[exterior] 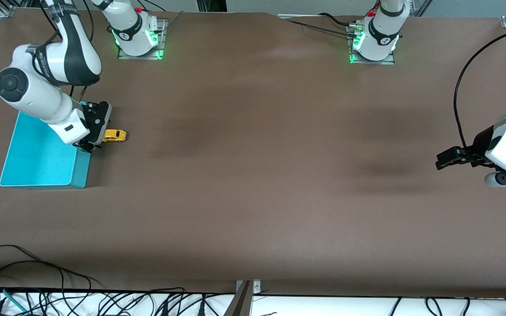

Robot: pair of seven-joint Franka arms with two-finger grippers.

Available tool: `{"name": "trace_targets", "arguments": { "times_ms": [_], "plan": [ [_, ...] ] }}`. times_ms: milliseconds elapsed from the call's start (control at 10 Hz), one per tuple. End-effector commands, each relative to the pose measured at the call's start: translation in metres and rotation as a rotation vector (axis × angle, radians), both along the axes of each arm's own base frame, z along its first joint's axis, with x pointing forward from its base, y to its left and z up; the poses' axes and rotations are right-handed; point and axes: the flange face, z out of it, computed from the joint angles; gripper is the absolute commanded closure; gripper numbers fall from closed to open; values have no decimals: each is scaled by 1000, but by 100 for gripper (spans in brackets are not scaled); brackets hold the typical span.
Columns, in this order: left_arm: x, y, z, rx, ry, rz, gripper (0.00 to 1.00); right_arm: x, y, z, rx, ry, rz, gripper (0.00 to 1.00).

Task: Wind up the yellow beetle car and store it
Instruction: 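Reach the right gripper down to the car beside the cyan box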

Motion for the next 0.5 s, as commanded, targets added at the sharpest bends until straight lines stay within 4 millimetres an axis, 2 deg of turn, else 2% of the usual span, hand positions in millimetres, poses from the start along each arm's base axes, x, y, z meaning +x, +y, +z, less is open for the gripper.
{"name": "trace_targets", "arguments": {
  "times_ms": [0, 400],
  "plan": [
    [0, 4, 3, 5, 8, -19, 0, -13, -15, -26, 18, -21, 57, 0],
    [1, 11, 3, -24, 5, -42, 0, -38, -50, -99, 46, -16, 127, 0]
  ]
}}
